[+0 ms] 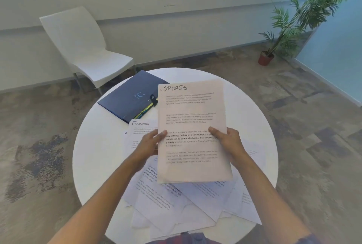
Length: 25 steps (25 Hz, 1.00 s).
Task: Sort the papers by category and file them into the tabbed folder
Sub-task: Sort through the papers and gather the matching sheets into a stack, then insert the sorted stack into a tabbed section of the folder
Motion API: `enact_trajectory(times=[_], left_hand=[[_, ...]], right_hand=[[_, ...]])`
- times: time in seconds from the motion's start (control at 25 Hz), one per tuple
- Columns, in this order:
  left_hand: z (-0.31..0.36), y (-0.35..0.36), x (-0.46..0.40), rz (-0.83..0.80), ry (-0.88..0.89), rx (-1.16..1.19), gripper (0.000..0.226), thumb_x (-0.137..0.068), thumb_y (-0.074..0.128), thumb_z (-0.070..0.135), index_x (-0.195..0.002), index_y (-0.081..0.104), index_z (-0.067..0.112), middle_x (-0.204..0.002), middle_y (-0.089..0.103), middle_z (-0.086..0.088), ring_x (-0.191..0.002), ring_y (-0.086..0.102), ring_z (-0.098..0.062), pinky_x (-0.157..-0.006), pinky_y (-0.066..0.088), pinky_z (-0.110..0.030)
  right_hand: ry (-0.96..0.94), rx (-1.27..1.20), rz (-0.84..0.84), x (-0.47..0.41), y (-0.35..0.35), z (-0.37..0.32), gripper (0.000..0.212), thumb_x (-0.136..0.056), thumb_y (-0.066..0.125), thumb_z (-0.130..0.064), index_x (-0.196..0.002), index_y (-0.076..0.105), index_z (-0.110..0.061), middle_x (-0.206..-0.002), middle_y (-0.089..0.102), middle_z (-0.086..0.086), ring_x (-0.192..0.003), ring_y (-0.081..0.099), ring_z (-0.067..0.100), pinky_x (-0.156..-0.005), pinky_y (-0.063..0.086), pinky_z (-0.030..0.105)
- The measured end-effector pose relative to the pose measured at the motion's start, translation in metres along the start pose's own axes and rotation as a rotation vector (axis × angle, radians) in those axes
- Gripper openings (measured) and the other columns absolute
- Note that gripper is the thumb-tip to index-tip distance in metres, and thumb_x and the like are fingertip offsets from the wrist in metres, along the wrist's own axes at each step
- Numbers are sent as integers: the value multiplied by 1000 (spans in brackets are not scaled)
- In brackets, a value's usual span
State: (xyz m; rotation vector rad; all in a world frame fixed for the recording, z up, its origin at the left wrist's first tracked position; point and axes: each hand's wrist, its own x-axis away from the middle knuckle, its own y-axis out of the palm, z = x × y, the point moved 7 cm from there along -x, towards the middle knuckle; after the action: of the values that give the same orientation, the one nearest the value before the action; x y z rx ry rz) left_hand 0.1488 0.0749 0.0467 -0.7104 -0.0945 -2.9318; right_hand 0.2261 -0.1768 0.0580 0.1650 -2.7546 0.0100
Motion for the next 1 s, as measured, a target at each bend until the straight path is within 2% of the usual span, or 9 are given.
enact_trajectory(times=[0.16, 0.28, 0.4, 0.52, 0.64, 0.72, 0.8, 0.88, 1.0], left_hand=[[-18, 14, -8, 47, 13, 80, 21, -98, 55, 18, -116, 65, 17, -103, 76, -1, -94, 73, -22, -76, 59, -35], [-18, 2, -25, 59, -49, 102, 19, -98, 53, 11, -112, 66, 13, -104, 75, -9, -88, 74, -25, -73, 59, -38], [-21, -14, -44, -19, -190, 24, 15, -99, 52, 10, -105, 65, 15, -102, 76, -9, -83, 74, -24, -73, 60, -39], [-21, -26, -64, -89, -291, -36, 16, -99, 52, 10, -109, 63, 15, -103, 75, -8, -84, 74, -26, -74, 60, -40], [-14, -39, -93, -70, -331, -65, 15, -96, 59, 16, -109, 57, 22, -109, 68, 0, -83, 72, -19, -64, 60, -32], [-10, -56, -123, -8, -300, -161, 25, -93, 64, 29, -116, 56, 23, -116, 60, 0, -91, 67, -18, -72, 56, -29], [-2, -69, -149, 45, -231, -232, 22, -94, 61, 35, -108, 61, 18, -111, 65, -8, -85, 63, -19, -75, 51, -30], [2, -79, -171, 82, -188, -238, 20, -95, 61, 30, -103, 64, 11, -103, 71, -17, -74, 65, -21, -72, 51, -31], [6, -95, -199, 114, -117, -370, 13, -95, 61, 23, -97, 67, 12, -99, 73, -18, -75, 69, -23, -78, 56, -37]], right_hand=[[88, -111, 58, -9, 12, 20, 20, -88, 73, -16, -104, 72, -5, -98, 77, 11, -89, 74, 29, -80, 60, 40], [144, -96, 19, -20, 19, 36, 20, -91, 69, -18, -108, 71, -8, -101, 78, 8, -91, 75, 25, -82, 59, 38], [155, 26, -20, -32, 25, 49, 21, -94, 67, -18, -111, 72, -8, -99, 78, 2, -91, 75, 21, -84, 59, 38], [154, 55, -15, -43, 38, 57, 20, -94, 67, -18, -110, 72, -10, -97, 78, -2, -88, 75, 17, -79, 59, 34], [139, 49, 65, -56, 47, 62, 16, -93, 67, -18, -106, 73, -10, -96, 77, -2, -87, 75, 17, -76, 59, 32], [126, 49, 121, -64, 49, 64, 13, -93, 67, -18, -102, 73, -11, -93, 76, -4, -84, 74, 15, -72, 58, 30], [125, 55, 160, -70, 48, 67, 10, -94, 67, -18, -100, 73, -13, -90, 75, -7, -83, 73, 13, -70, 57, 28], [142, 94, 184, -76, 46, 75, 7, -94, 66, -18, -97, 73, -16, -91, 75, -8, -85, 72, 13, -73, 56, 30], [190, 199, 211, -82, 40, 91, 8, -95, 64, -15, -98, 71, -17, -98, 74, -1, -87, 69, 15, -73, 54, 29]])
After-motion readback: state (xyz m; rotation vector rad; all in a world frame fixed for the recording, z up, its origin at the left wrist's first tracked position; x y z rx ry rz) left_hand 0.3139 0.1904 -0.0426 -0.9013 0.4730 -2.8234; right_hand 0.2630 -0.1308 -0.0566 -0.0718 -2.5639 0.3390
